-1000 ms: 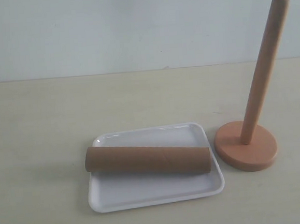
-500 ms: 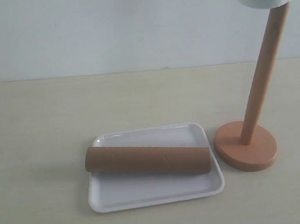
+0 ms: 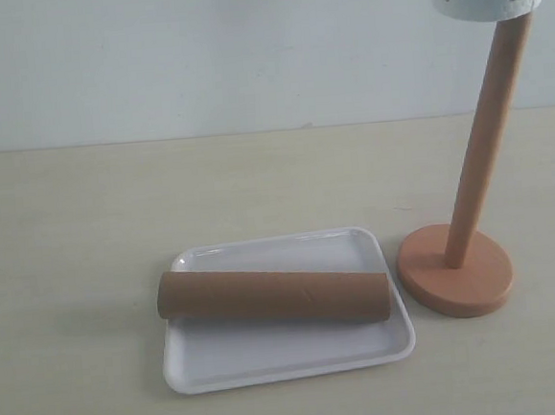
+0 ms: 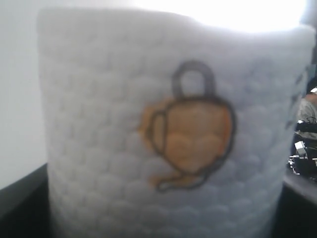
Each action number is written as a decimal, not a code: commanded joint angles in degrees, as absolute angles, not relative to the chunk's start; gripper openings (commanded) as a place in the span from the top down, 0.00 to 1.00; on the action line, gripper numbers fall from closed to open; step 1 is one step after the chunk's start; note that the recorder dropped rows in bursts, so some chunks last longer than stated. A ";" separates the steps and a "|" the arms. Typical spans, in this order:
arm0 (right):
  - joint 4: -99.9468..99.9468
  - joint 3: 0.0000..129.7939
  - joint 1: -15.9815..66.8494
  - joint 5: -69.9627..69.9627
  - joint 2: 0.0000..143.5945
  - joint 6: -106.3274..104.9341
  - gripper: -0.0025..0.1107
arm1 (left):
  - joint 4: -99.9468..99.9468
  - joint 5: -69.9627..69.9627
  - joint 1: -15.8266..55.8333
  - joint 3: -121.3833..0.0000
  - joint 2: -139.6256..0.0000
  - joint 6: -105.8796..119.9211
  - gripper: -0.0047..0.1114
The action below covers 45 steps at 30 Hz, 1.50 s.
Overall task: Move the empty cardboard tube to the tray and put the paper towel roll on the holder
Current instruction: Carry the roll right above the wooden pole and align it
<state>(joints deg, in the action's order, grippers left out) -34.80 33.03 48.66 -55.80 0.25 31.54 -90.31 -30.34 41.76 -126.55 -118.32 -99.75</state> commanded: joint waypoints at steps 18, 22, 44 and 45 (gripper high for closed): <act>-34.98 33.41 48.53 -55.55 0.00 31.15 0.98 | -97.31 -30.18 43.72 -135.84 -123.29 -106.37 0.92; -34.98 33.41 48.53 -55.55 0.00 31.15 0.98 | -99.95 -30.18 43.72 -135.84 -123.29 -110.89 0.92; -34.98 33.41 48.53 -55.04 0.00 31.15 0.98 | -99.95 -30.58 43.72 -135.57 -131.78 -110.51 0.92; -34.98 33.41 48.53 -55.04 0.00 31.15 0.98 | -99.95 -30.58 43.72 -135.57 -132.43 -109.82 0.92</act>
<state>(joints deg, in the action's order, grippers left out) -34.80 33.03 48.66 -55.32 0.25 31.54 -100.78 -30.97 43.34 -135.20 -131.53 -110.76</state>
